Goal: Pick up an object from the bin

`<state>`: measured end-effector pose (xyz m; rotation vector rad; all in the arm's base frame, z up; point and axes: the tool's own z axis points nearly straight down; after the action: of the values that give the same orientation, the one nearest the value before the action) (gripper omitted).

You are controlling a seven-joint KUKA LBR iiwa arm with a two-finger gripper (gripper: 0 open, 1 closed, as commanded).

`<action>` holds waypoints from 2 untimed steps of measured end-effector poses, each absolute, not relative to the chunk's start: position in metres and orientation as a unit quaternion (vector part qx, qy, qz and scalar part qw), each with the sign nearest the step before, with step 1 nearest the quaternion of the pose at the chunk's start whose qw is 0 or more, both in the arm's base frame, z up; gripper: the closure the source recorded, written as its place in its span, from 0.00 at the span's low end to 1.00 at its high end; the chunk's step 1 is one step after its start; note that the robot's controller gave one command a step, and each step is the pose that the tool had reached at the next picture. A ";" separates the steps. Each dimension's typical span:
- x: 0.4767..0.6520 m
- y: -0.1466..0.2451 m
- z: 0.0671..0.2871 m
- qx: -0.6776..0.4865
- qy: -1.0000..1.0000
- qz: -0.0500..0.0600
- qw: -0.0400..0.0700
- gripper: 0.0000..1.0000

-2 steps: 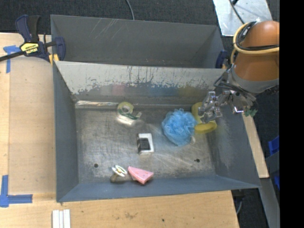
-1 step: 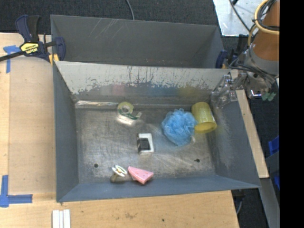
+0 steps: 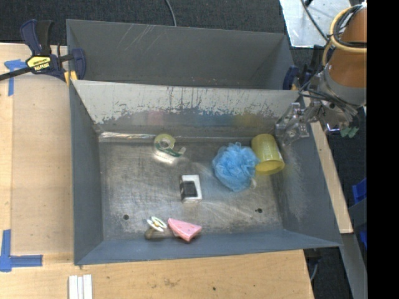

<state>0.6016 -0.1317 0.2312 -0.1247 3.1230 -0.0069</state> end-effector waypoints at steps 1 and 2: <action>0.593 -0.131 0.168 -0.073 0.997 0.000 0.000 1.00; 0.596 -0.132 0.174 -0.150 0.989 0.000 0.001 1.00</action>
Offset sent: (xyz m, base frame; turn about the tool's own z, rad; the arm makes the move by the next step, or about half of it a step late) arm 0.0198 -0.0114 -0.0624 -0.3132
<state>0.5959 -0.1322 0.1741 -0.4698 3.1036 -0.0007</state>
